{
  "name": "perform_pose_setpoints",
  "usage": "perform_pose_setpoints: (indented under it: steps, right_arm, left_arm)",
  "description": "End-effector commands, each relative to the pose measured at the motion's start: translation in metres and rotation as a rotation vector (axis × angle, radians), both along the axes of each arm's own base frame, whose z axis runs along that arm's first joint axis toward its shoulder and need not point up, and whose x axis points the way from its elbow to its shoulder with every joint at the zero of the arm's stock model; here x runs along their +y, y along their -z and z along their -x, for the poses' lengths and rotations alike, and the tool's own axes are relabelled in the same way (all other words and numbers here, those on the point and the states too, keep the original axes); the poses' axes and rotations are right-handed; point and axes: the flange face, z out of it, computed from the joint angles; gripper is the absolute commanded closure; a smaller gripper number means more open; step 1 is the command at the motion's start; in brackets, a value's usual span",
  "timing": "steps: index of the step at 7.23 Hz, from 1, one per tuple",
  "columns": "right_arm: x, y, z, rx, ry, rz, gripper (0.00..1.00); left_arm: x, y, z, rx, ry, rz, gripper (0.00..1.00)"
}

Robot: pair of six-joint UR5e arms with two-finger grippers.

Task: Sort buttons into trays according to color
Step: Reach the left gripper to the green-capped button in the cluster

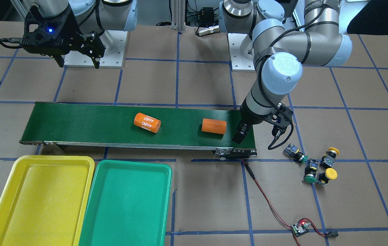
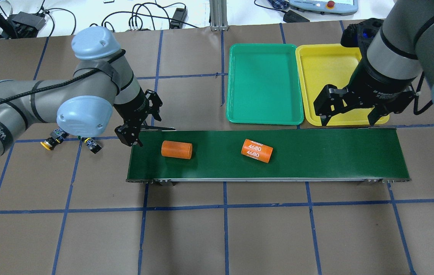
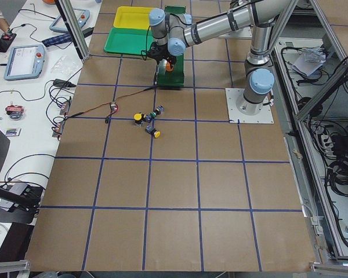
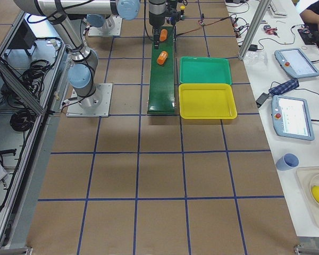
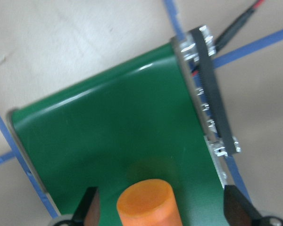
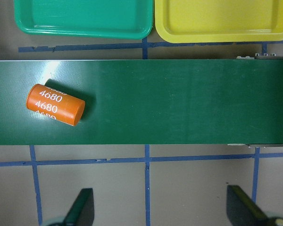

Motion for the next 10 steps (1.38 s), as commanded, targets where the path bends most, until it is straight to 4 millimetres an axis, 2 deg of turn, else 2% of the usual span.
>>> perform_pose_setpoints:
  steps: [1, 2, 3, 4, 5, 6, 7, 8, 9, 10]
  right_arm:
    - [0.001, 0.004, 0.001, 0.005, -0.001, -0.008, 0.00]
    - [0.001, 0.004, 0.001, 0.007, -0.010, -0.008, 0.00]
    - [0.001, 0.004, 0.001, 0.005, -0.012, -0.008, 0.00]
    - [0.001, 0.004, 0.000, 0.002, -0.010, -0.008, 0.00]
    - [0.001, 0.004, 0.000, 0.002, -0.010, -0.009, 0.00]
    - [0.001, 0.006, 0.000, 0.003, -0.010, -0.012, 0.00]
    - [0.001, 0.006, 0.000, 0.004, -0.010, -0.012, 0.00]
    - [0.002, 0.005, 0.000, 0.004, -0.012, -0.009, 0.00]
    - [0.000, 0.003, 0.001, 0.004, -0.010, 0.004, 0.00]
    - [0.000, 0.003, 0.001, 0.001, -0.009, 0.008, 0.00]
  left_arm:
    - [-0.005, -0.020, -0.097, 0.028, 0.189, 0.018, 0.01]
    - [-0.010, -0.018, -0.167, 0.047, 0.219, 0.031, 0.00]
    - [-0.009, 0.002, -0.218, 0.069, 0.243, 0.019, 0.00]
    - [-0.014, 0.019, -0.227, 0.090, 0.322, 0.018, 0.00]
    - [-0.031, 0.045, -0.234, 0.059, 0.335, 0.074, 0.00]
    - [-0.040, 0.075, -0.233, 0.070, 0.329, 0.095, 0.00]
    - [-0.044, 0.095, -0.230, 0.107, 0.326, 0.102, 0.01]
    - [-0.036, 0.118, -0.217, 0.120, 0.341, 0.063, 0.01]
    - [-0.031, 0.125, -0.210, 0.095, 0.364, 0.072, 0.01]
    - [-0.021, 0.138, -0.212, 0.072, 0.377, 0.032, 0.11]
